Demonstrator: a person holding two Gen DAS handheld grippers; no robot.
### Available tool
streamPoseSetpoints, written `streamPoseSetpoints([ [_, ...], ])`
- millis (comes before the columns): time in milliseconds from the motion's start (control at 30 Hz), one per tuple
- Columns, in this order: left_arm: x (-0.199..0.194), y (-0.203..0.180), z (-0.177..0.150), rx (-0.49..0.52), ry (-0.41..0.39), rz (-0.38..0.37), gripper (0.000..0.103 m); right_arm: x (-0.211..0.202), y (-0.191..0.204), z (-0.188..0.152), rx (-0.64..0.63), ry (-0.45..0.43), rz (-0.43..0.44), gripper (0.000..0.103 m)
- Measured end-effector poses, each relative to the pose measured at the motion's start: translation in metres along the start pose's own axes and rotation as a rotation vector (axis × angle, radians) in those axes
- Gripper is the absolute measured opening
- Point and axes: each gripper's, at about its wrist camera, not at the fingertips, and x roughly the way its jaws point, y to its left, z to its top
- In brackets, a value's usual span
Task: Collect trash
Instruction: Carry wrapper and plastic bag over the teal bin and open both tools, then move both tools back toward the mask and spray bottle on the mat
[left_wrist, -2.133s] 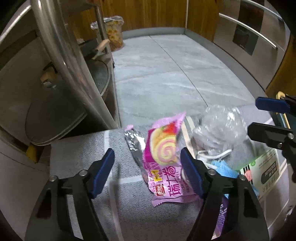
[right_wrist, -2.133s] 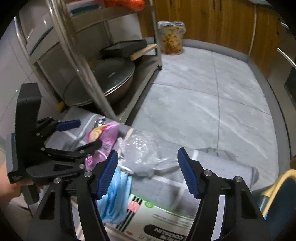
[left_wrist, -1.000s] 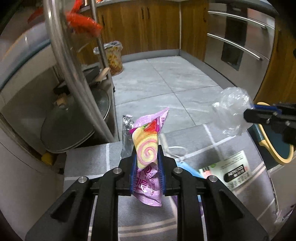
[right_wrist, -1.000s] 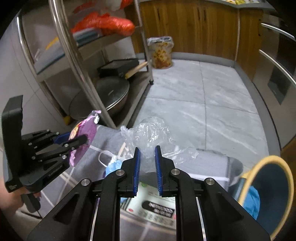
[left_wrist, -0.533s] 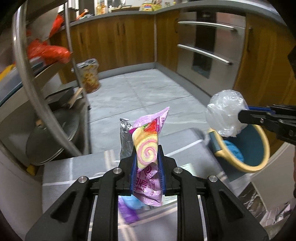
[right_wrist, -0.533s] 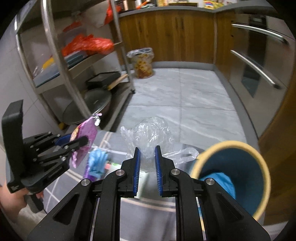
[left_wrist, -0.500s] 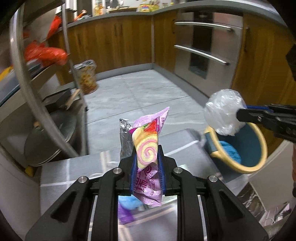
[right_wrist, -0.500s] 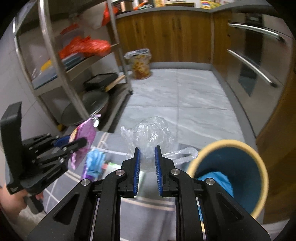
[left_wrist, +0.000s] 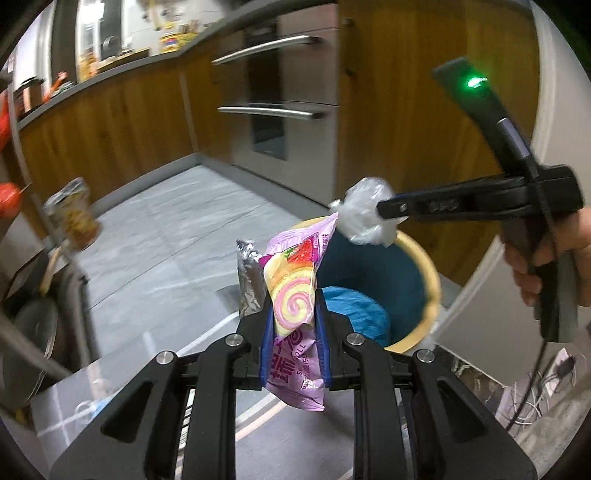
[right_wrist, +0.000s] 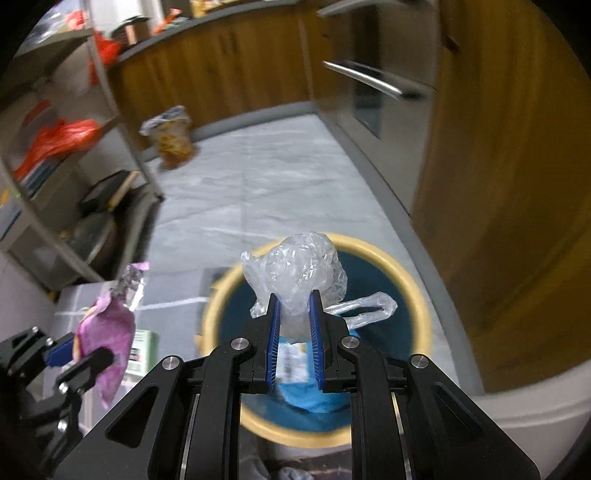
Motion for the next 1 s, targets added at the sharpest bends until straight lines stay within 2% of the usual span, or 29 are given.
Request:
streamPoseSetpoints([
  [133,0.034,-0.015,0.006,-0.020,0.045,-0.045,0.020,0.015,-0.032,-0.010,0.049,0.051,-0.028,0.017],
  [267,0.065,-0.023,0.006,0.004,0.078,-0.016,0.020,0.027,-0.049,-0.015,0.095,0.067,-0.032,0.017],
  [567,0.097,-0.031,0.009,0.014,0.098,0.026,0.024,0.037,-0.053,-0.020,0.109,0.086,-0.013,0.017],
  [800,0.095,-0.030,0.013,0.014,0.080,0.037,0.036,0.037,-0.054,-0.018,0.108,0.087,-0.015,0.022],
  [867,0.093,-0.030,0.015,0.015,0.072,0.046,0.047,0.038,-0.054,-0.017,0.115,0.087,-0.021,0.025],
  [967,0.088,-0.030,0.018,0.022,0.050,0.056,0.056,0.036,-0.052,-0.016,0.122,0.085,-0.018,0.030],
  [1000,0.085,-0.030,0.018,0.025,0.045,0.058,0.057,0.035,-0.049,-0.015,0.120,0.081,-0.019,0.032],
])
